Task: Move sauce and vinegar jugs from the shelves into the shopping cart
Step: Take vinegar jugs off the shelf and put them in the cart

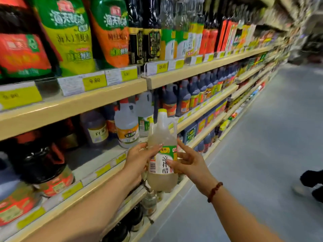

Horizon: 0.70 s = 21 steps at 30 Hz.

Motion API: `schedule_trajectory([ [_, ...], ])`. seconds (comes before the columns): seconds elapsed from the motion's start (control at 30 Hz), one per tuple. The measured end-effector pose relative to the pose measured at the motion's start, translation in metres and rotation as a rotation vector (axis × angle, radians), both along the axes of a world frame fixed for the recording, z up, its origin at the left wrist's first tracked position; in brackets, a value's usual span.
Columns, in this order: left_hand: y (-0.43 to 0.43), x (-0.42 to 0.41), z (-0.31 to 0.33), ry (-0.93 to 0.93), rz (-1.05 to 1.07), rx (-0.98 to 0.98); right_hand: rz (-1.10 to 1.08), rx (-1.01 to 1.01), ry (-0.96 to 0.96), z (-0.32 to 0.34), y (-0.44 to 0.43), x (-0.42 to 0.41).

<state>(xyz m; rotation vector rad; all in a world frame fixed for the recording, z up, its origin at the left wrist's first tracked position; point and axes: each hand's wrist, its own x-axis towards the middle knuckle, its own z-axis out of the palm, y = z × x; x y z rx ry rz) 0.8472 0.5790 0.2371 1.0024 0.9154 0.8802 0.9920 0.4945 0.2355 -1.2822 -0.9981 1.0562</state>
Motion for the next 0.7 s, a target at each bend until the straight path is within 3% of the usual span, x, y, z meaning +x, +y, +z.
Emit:
schedule_trajectory([
  [0.43, 0.11, 0.118, -0.022, 0.025, 0.077, 0.057, 0.092, -0.006, -0.046, -0.023, 0.133, 0.131],
  [0.7, 0.158, 0.18, -0.005, 0.147, 0.326, 0.136, 0.337, 0.105, -0.189, -0.007, 0.232, 0.207],
])
